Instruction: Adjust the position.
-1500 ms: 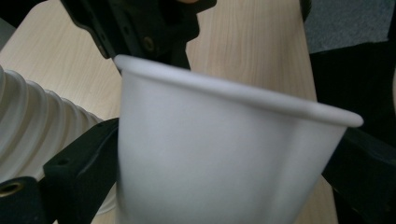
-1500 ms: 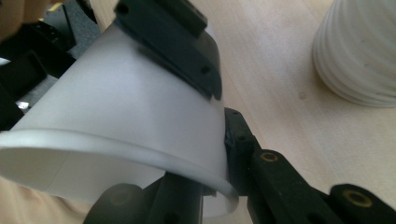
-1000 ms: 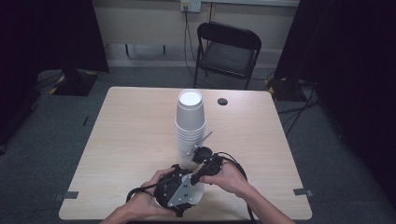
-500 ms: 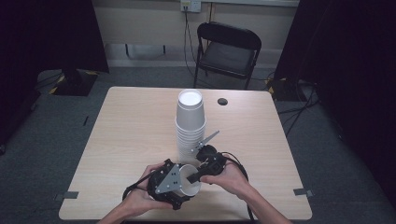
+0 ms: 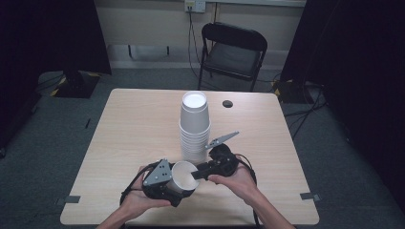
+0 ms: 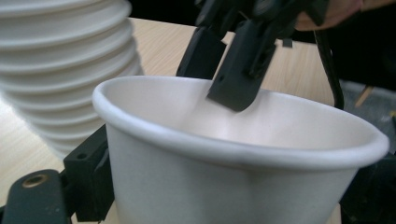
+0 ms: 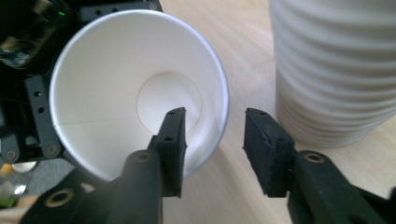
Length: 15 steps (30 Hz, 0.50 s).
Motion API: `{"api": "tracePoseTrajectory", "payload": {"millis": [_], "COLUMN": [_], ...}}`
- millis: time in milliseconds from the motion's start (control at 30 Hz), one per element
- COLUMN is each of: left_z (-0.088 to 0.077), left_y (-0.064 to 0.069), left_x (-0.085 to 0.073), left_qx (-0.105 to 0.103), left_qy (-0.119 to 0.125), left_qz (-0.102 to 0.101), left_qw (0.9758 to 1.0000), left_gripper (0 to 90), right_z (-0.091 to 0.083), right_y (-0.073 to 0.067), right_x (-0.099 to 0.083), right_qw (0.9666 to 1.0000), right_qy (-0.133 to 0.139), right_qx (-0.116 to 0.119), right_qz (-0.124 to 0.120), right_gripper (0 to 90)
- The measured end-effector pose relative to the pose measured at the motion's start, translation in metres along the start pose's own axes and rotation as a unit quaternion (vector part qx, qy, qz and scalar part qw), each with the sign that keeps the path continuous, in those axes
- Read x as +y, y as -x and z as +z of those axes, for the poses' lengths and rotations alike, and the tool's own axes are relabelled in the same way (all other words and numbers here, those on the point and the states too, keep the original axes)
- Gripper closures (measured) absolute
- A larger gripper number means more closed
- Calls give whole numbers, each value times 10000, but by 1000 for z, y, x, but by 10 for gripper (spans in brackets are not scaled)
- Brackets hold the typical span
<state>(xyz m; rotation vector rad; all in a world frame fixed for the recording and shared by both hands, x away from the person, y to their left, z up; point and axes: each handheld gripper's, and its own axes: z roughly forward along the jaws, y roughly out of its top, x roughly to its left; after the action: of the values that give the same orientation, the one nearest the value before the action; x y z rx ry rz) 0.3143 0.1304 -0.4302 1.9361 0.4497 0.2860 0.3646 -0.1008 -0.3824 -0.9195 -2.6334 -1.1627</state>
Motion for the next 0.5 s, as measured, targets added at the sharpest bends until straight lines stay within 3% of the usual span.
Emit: {"api": "tracePoseTrajectory", "payload": {"millis": [67,100,200,300,500], "left_z": [-1,-4,-6,-11,-17], "left_y": [-2,-8,-11,-18,-25], "left_x": [-1,-2,-3,-3,-3], "left_qx": [47,62,114,149,294], "left_qy": [47,98,124,266,417], "left_qz": [-88,-327,-393,-653,-815], "left_qw": [9999,9994,9991,9974,9954], "left_gripper": [118,118,118,118,118], "right_z": [-2,-6,-12,-19,-31], "right_y": [0,1,2,4,9], "right_x": [-1,-1,-2,-5,-13], "right_qw": [10000,9996,9989,9975,9948], "right_qy": [89,271,453,688,992], "right_qx": [-27,-56,-87,-132,-235], "right_qz": [-1,-23,-66,-64,15], "right_gripper": [569,541,531,521,517]}}
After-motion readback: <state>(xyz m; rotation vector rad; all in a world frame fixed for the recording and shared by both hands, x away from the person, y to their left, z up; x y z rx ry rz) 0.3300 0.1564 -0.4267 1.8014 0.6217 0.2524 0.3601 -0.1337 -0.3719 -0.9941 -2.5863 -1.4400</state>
